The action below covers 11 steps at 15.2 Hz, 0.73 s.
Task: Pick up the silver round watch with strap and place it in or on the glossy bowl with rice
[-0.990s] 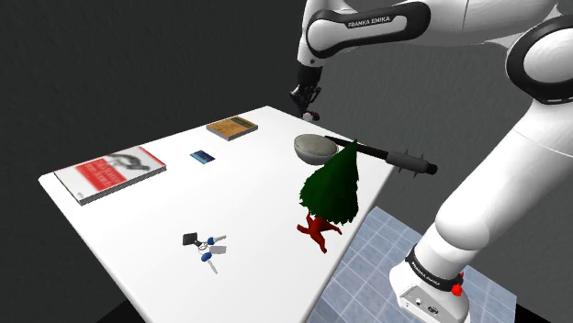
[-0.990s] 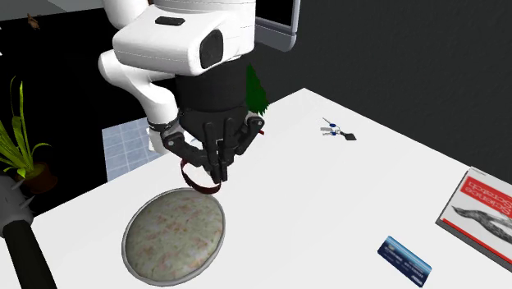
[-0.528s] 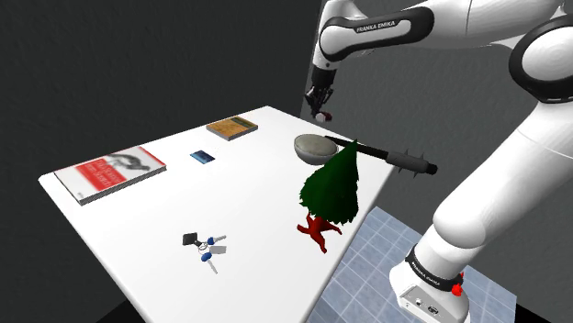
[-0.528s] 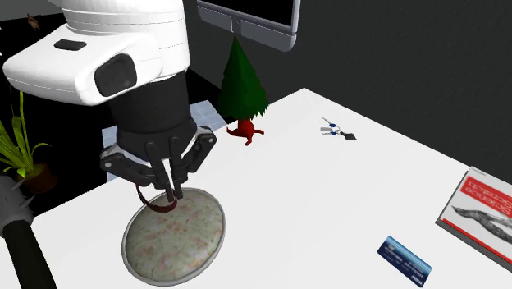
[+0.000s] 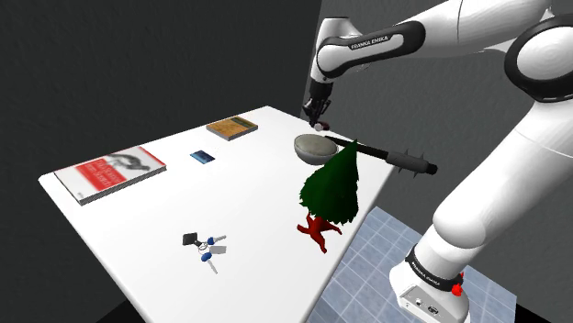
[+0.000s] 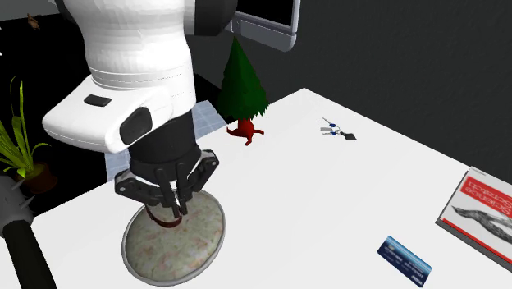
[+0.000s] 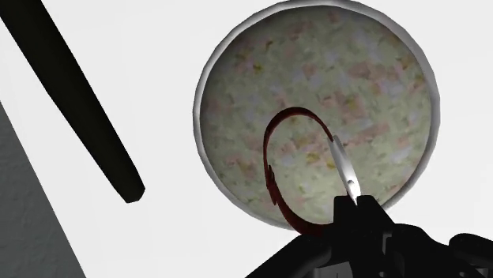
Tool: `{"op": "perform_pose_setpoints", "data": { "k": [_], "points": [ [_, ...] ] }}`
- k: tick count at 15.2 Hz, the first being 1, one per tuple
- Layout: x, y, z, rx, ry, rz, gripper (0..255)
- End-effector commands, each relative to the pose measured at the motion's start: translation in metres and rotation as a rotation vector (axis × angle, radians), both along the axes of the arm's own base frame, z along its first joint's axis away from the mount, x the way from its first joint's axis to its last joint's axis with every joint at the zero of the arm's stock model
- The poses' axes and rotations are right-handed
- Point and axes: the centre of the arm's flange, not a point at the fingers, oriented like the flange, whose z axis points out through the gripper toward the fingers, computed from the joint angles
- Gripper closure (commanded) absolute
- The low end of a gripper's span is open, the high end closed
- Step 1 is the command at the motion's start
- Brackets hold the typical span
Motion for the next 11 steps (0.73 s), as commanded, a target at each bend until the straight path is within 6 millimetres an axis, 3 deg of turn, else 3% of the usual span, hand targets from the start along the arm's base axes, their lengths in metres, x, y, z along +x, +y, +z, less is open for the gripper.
{"op": "perform_pose_setpoints", "data": {
  "k": [1,6,11],
  "points": [
    [0.0,-0.001,-0.01,0.0,0.0,0.0,255],
    [0.0,-0.001,-0.035,0.0,0.0,0.0,255],
    [0.0,-0.001,-0.035,0.0,0.0,0.0,255]
  ]
}}
